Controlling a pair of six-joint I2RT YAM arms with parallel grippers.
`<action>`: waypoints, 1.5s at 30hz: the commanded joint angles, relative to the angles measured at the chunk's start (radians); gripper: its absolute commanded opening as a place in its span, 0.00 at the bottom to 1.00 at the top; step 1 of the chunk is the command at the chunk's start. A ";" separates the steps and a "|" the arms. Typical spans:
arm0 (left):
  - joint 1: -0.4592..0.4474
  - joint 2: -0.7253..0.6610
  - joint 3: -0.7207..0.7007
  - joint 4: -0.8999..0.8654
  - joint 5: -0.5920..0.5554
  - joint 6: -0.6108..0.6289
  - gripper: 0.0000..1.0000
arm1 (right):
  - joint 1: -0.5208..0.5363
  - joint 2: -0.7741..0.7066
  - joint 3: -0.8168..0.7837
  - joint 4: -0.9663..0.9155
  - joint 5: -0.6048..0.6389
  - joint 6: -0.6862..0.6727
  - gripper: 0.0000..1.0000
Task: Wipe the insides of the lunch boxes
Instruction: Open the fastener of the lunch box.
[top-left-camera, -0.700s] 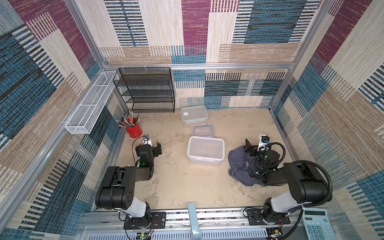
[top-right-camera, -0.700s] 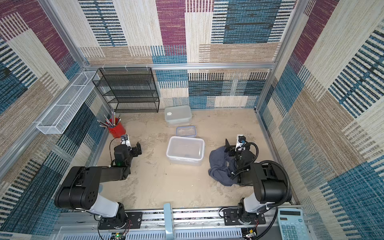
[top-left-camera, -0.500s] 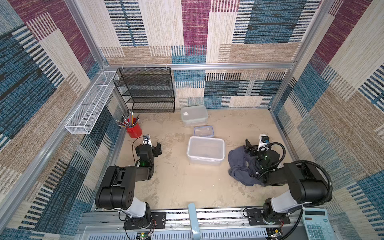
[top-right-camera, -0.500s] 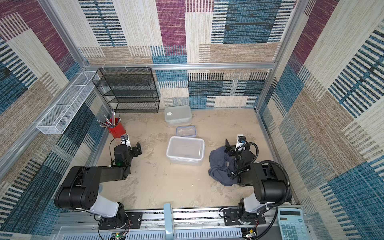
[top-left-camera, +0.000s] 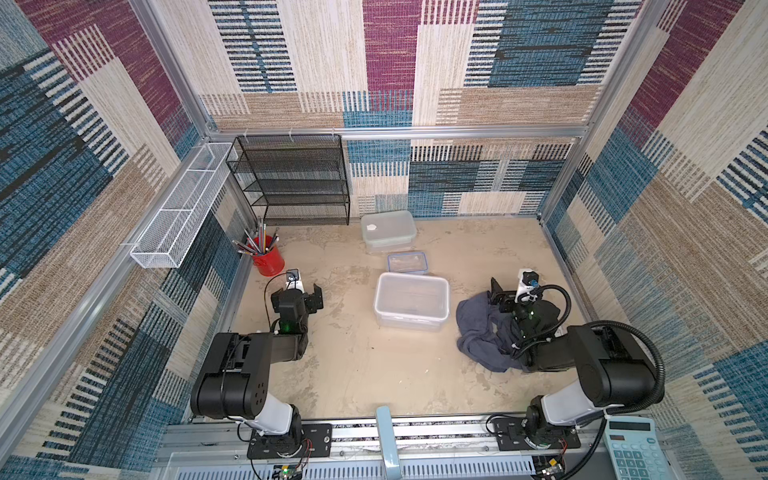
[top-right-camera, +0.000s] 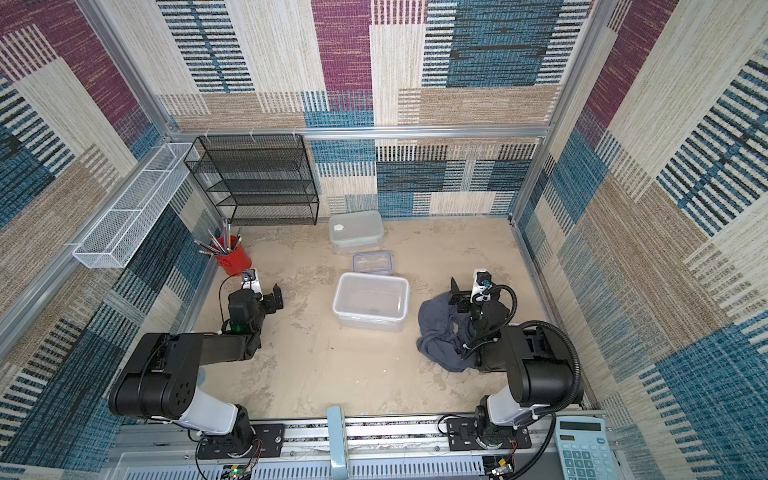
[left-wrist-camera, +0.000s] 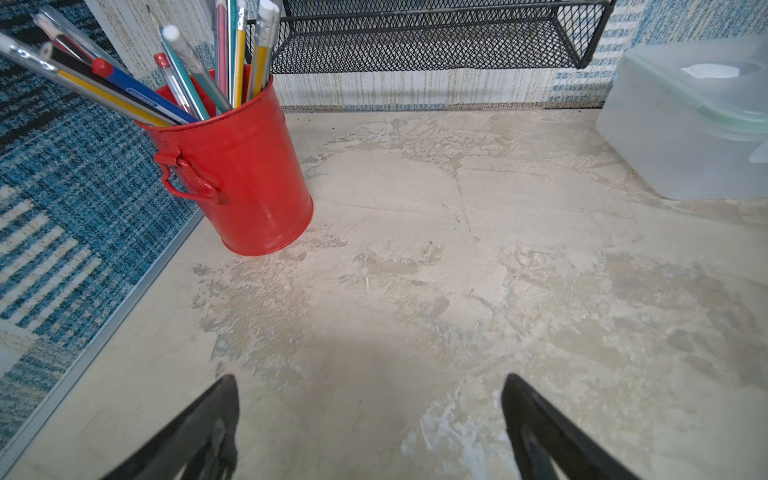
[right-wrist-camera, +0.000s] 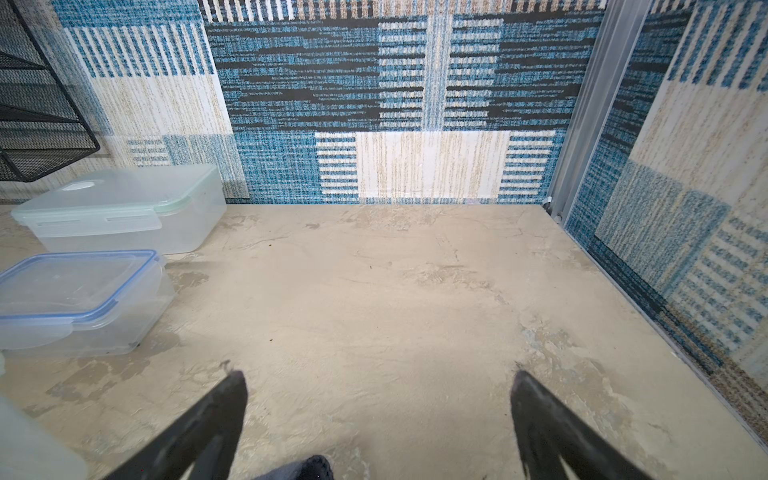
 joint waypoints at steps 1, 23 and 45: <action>0.001 0.002 0.003 0.008 0.003 -0.002 0.99 | 0.001 0.001 0.005 0.027 -0.006 0.006 0.99; -0.052 -0.410 0.344 -0.782 0.248 -0.228 0.78 | 0.005 -0.274 0.393 -0.848 -0.199 0.157 0.89; -0.330 -0.104 0.675 -1.252 0.480 -0.328 0.86 | 0.297 -0.521 0.121 -0.756 -0.249 0.865 0.89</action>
